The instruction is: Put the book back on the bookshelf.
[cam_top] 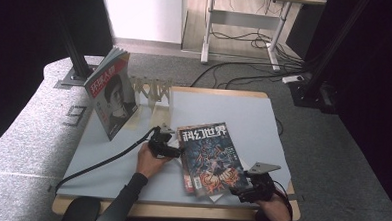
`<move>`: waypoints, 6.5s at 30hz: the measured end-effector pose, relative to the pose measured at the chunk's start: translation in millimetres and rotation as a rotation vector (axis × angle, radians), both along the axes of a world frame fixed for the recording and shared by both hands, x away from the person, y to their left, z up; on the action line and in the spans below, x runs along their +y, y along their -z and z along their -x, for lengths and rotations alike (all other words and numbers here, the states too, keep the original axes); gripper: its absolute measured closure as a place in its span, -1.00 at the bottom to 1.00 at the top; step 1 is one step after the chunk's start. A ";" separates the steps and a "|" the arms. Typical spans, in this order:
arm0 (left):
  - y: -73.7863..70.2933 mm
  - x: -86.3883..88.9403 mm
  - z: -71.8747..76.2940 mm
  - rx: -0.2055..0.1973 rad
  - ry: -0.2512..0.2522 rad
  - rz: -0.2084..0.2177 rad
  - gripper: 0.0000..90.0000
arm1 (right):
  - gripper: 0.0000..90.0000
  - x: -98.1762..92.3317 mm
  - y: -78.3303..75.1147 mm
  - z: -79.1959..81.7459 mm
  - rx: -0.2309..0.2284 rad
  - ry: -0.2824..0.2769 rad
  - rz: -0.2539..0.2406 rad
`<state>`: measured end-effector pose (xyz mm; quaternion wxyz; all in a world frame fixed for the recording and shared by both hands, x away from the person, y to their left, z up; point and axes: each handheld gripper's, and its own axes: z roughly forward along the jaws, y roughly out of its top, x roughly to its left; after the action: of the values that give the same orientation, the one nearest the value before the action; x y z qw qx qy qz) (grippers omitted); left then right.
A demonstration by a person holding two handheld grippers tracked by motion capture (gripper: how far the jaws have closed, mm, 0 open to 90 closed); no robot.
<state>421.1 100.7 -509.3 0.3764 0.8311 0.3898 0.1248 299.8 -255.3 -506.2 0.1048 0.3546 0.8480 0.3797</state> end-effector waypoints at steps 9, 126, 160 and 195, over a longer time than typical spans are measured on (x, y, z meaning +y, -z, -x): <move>-0.3 -5.8 -13.4 0.007 -0.020 0.000 -0.62 | -0.81 5.7 -1.2 7.9 0.001 -0.011 0.006; 18.3 48.0 54.3 -0.007 0.066 -0.103 -0.73 | 0.82 46.2 -49.2 -153.1 -0.080 0.101 -0.045; -16.4 -10.4 34.5 -0.007 0.240 0.028 -0.55 | 0.82 47.6 -100.8 -114.5 -0.222 0.022 -0.114; -23.0 -15.1 34.6 0.069 0.278 0.116 -0.04 | 0.82 55.8 -116.3 -103.8 -0.263 -0.046 -0.168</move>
<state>386.5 85.5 -486.3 0.4239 0.8577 0.2903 0.0199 403.6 -199.6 -389.9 0.1760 0.2897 0.8002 0.4947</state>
